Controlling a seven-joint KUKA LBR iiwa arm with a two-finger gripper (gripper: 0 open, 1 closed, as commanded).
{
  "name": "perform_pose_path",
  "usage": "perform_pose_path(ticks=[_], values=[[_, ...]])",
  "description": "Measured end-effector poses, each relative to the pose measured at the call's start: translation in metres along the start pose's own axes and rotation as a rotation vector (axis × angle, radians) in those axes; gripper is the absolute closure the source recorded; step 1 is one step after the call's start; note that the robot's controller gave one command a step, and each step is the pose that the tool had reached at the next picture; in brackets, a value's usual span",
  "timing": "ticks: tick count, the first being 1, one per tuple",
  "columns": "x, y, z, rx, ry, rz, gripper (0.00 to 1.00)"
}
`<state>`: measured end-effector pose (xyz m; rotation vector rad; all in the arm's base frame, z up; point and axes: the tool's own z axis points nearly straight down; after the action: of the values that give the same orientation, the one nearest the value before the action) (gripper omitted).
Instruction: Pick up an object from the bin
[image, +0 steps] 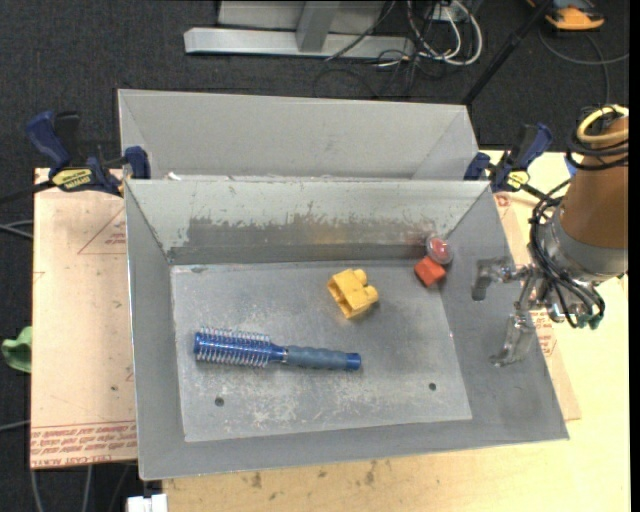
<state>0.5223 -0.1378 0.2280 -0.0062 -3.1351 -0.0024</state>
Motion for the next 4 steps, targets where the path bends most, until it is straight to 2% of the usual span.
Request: perform_pose_path(ticks=[1, 2, 3, 4], values=[[-0.056, 0.15, 0.158, -0.002, -0.015, -0.091, 0.0], [-0.133, 0.106, 0.124, 0.004, -0.02, -0.161, 0.0], [-0.127, 0.154, 0.127, -0.001, -0.009, -0.091, 0.0], [-0.125, 0.128, 0.159, 0.0, -0.007, -0.013, 0.0]])
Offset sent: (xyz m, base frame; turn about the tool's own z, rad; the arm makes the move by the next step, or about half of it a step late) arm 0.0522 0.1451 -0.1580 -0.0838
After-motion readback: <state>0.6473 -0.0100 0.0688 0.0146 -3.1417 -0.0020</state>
